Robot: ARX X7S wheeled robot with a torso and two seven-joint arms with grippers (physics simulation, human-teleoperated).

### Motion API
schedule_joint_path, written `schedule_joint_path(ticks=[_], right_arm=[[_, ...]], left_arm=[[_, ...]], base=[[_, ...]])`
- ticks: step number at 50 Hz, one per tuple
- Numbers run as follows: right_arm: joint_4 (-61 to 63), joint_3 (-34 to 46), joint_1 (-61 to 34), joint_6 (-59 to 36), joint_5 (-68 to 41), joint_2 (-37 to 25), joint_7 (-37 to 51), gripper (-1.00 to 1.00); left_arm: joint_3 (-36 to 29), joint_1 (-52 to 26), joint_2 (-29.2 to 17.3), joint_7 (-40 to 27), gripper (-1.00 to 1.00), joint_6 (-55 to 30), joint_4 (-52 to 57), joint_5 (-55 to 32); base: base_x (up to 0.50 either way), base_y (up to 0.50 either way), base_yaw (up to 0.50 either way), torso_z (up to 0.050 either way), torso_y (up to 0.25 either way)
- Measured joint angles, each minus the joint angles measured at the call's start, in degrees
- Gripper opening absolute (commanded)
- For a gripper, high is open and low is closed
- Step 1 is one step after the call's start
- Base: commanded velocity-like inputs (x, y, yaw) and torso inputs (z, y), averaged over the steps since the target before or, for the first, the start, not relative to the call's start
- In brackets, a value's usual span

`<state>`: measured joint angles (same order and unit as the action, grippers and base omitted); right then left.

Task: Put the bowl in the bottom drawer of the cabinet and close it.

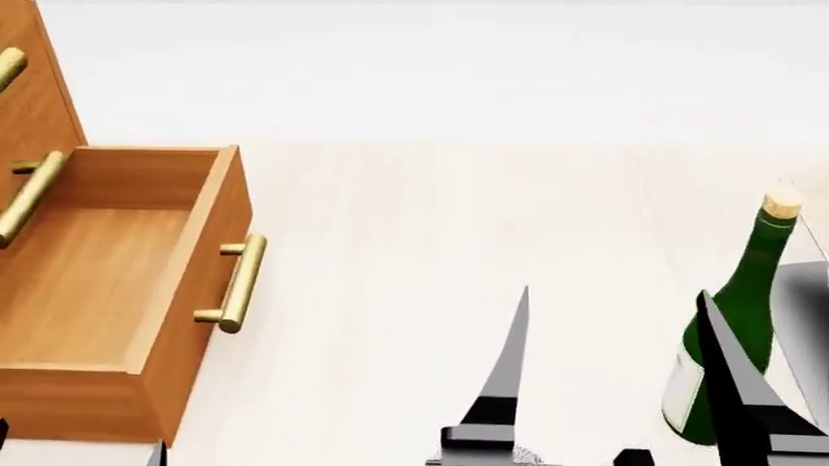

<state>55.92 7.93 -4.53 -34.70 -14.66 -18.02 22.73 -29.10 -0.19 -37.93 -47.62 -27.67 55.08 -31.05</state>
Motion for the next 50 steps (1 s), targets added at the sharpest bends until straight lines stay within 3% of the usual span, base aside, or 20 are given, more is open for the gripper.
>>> schedule_joint_path(ticks=[29,50], right_arm=[[-0.2,0.8,0.0,0.7,-1.0,-0.8,0.8,1.0],[-0.7,0.3,0.4,2.5,-2.8,-1.1,1.4,1.0]], left_arm=[[-1.2,-0.6,-0.5,0.2,1.0,0.1,0.4,0.1],[-1.3,-0.1,-1.2,0.7,1.0,2.3,0.6,-0.2]], base=[[0.0,0.49,0.0,0.0,0.0],[0.0,0.01,0.0,0.04,0.0]])
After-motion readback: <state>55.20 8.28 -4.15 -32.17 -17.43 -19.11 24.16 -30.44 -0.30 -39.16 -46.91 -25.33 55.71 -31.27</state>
